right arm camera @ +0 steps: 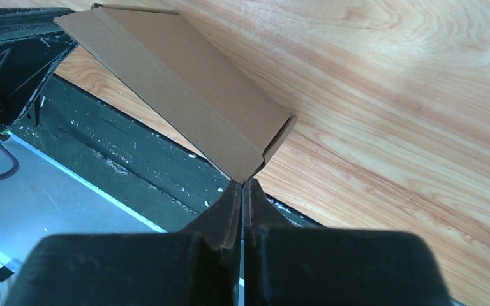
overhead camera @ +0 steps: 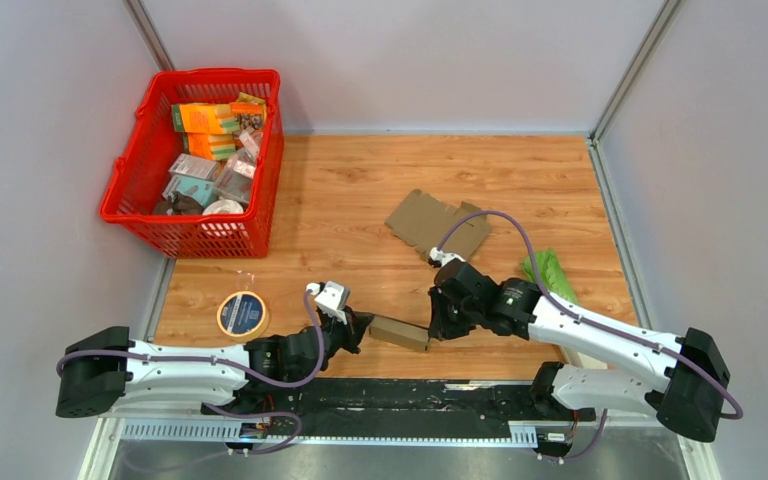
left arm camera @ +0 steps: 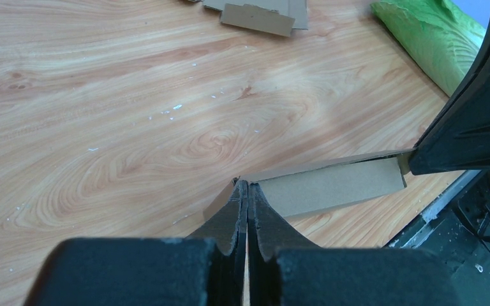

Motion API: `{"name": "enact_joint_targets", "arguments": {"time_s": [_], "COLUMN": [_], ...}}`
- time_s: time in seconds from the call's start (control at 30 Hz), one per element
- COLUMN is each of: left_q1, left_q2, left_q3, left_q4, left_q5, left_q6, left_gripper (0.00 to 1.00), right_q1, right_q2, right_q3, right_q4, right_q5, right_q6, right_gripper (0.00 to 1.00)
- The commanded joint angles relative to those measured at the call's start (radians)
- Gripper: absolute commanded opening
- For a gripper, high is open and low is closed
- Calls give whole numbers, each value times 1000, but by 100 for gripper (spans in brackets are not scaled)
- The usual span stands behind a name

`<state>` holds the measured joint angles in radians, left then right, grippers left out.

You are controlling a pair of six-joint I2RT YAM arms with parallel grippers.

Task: Fold the paper box

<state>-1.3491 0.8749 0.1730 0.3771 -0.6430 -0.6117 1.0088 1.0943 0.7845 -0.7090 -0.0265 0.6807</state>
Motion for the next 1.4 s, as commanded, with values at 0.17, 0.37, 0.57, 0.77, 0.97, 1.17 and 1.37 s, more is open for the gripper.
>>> {"name": "enact_joint_targets", "arguments": {"time_s": [0.17,0.37,0.57,0.77,0.97,1.17,1.37], "left_q1": [-21,-58,-77,-79,-81,-82,-84], "left_q2": [52,124,154,130,113,144,165], "left_q3": [-26,-23,-12,-12,-10,2,11], "left_q4": [-144,-113,-125,-142,-156,-144,-132], "left_q5": [31,-20,-52,-60,-64,-57,-53], "left_q6": [3,-20,-46,-42,-43,-43,-39], "left_gripper": [0,0,0,0,0,0,0], "right_q1": [57,90,88,42,-159,-171,-177], "right_q2": [44,-4,-80,-229,-251,-174,-168], "right_q3": [-33,-128,-73,-105,-220,-270,-309], "right_q4": [68,177,50,0,219,357,410], "right_q5": [120,172,119,-39,-210,-260,-230], "right_q6": [65,94,129,351,604,730,809], "right_gripper": [0,0,38,79,86,82,82]}}
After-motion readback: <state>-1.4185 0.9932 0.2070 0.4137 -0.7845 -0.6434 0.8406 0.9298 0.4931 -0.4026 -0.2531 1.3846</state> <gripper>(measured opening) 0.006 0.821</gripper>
